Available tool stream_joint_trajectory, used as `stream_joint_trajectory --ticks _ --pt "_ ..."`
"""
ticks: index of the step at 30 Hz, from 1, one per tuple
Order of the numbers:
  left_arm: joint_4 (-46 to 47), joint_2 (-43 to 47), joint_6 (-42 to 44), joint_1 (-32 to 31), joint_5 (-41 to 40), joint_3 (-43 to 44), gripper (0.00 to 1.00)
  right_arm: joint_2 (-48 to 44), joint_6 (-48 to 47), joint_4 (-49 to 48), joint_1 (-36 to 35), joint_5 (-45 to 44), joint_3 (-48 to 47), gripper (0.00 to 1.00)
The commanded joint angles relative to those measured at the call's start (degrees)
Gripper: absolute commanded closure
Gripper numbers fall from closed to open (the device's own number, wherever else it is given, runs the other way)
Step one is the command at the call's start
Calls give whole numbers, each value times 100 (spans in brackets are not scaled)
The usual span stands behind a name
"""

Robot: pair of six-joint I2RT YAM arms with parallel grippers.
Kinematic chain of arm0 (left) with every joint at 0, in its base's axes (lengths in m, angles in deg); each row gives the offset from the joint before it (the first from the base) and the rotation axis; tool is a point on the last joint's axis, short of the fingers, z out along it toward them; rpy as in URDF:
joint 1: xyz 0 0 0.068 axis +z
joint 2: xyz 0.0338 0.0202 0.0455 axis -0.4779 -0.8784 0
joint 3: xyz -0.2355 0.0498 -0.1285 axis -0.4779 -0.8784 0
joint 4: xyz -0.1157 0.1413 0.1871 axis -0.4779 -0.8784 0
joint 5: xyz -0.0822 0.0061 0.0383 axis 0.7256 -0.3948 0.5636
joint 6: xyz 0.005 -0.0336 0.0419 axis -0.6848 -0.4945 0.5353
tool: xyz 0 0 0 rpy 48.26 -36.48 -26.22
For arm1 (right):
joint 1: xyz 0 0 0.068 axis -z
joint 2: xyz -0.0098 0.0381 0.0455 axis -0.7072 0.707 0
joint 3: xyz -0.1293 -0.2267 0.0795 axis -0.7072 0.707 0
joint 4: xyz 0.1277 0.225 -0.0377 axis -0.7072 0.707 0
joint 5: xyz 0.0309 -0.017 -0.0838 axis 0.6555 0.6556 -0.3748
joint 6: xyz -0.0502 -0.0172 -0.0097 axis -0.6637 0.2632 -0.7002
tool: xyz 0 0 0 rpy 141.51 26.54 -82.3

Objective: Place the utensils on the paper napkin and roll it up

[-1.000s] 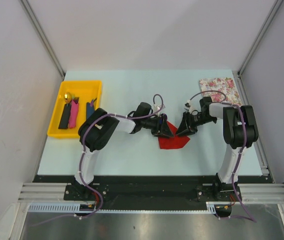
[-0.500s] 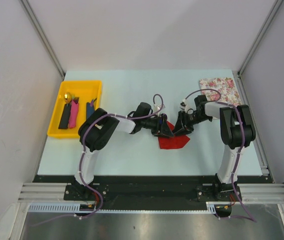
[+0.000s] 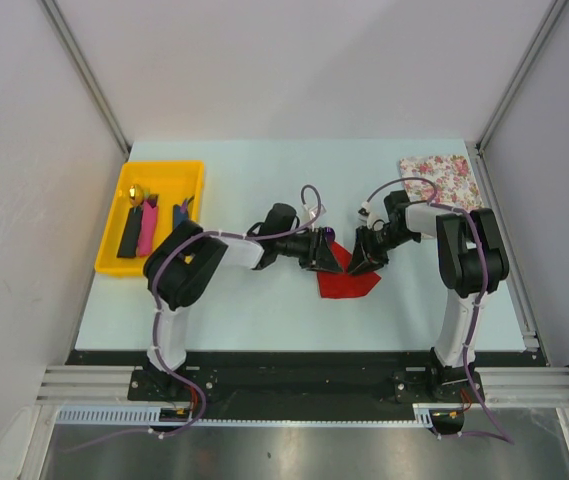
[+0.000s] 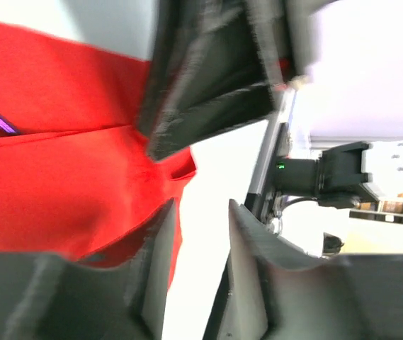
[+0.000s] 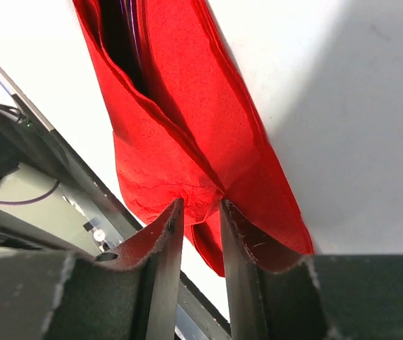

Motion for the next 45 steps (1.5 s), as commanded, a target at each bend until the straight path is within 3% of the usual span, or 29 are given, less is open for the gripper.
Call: stream_joint_trajectory --ticks 1,6,17,26,30,45 --pt "142 585 116 60 222 -153 69 108 -156 58 -99 -569 33 68" --pt "150 357 11 34 345 -180 82 134 -130 14 -108 -569 68 68" --pt "-420 -180 274 8 249 -294 89 -23 -173 93 -90 -376 69 71" --pt "-1203 -312 845 8 20 -39 92 -639 -165 445 261 1100 -309 69" --pt "-1212 -312 880 8 -15 -13 92 -841 308 112 209 1619 -555 69" --pt "-1309 -259 1127 -1 -41 128 91 10 872 -943 -371 698 -328 72"
